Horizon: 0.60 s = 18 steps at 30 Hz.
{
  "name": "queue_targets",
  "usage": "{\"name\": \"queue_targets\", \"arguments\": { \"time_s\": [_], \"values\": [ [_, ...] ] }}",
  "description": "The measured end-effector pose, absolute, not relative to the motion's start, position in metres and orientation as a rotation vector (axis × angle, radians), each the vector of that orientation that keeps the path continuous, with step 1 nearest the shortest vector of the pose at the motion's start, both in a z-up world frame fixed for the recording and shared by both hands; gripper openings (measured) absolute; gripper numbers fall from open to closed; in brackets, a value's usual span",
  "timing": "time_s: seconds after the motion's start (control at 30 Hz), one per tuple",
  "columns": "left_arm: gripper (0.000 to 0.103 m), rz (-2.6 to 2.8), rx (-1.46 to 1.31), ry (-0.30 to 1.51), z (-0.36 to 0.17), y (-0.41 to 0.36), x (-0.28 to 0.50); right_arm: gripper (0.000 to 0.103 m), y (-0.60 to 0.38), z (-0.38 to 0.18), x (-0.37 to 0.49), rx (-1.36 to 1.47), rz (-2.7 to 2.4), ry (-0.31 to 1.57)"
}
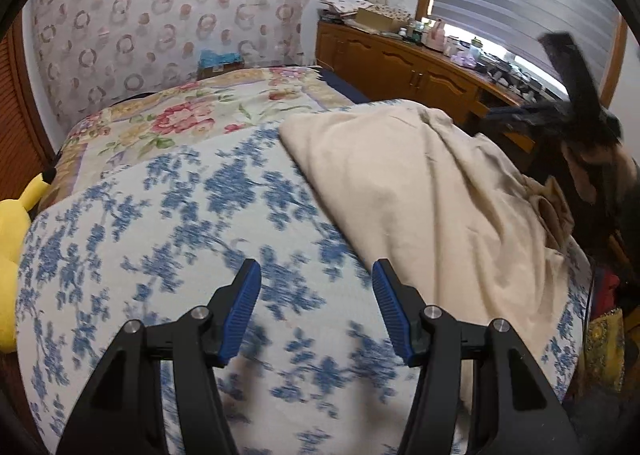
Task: Fold small clothes
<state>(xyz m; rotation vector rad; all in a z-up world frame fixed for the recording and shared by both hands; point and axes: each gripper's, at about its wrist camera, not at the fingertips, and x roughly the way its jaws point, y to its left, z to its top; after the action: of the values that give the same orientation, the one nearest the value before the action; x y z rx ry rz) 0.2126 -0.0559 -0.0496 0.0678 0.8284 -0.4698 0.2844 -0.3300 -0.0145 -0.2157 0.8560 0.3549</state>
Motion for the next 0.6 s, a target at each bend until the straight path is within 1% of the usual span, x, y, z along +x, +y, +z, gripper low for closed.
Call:
{"name": "queue_targets", "arguments": {
  "time_s": [0.2, 0.37, 0.4, 0.43, 0.47, 0.5, 0.53, 0.6],
  "values": [
    [0.057, -0.509, 0.082, 0.839, -0.052, -0.076, 0.193, 0.041, -0.338, -0.029, 0.208, -0.178, 0.383, 0.871],
    [0.057, -0.53, 0.08, 0.844, -0.053, -0.088, 0.175, 0.04, -0.352, -0.038, 0.188, -0.118, 0.375, 0.881],
    [0.057, -0.532, 0.078, 0.845, -0.053, -0.089, 0.171, 0.034, -0.353, -0.041, 0.185, -0.1, 0.389, 0.886],
    [0.057, -0.536, 0.071, 0.849, -0.054, -0.091, 0.168, 0.018, -0.353, -0.043, 0.182, -0.091, 0.408, 0.886],
    [0.057, -0.543, 0.061, 0.855, -0.054, -0.091, 0.166, 0.009, -0.353, -0.044, 0.179, -0.089, 0.427, 0.886],
    [0.057, -0.547, 0.051, 0.861, -0.054, -0.092, 0.162, 0.005, -0.353, -0.045, 0.174, -0.094, 0.44, 0.889],
    [0.057, -0.545, 0.05, 0.862, -0.055, -0.094, 0.16, 0.003, -0.355, -0.044, 0.168, -0.103, 0.427, 0.882],
    [0.057, -0.542, 0.054, 0.861, -0.055, -0.095, 0.152, 0.002, -0.362, -0.041, 0.158, -0.126, 0.392, 0.86]
  ]
}}
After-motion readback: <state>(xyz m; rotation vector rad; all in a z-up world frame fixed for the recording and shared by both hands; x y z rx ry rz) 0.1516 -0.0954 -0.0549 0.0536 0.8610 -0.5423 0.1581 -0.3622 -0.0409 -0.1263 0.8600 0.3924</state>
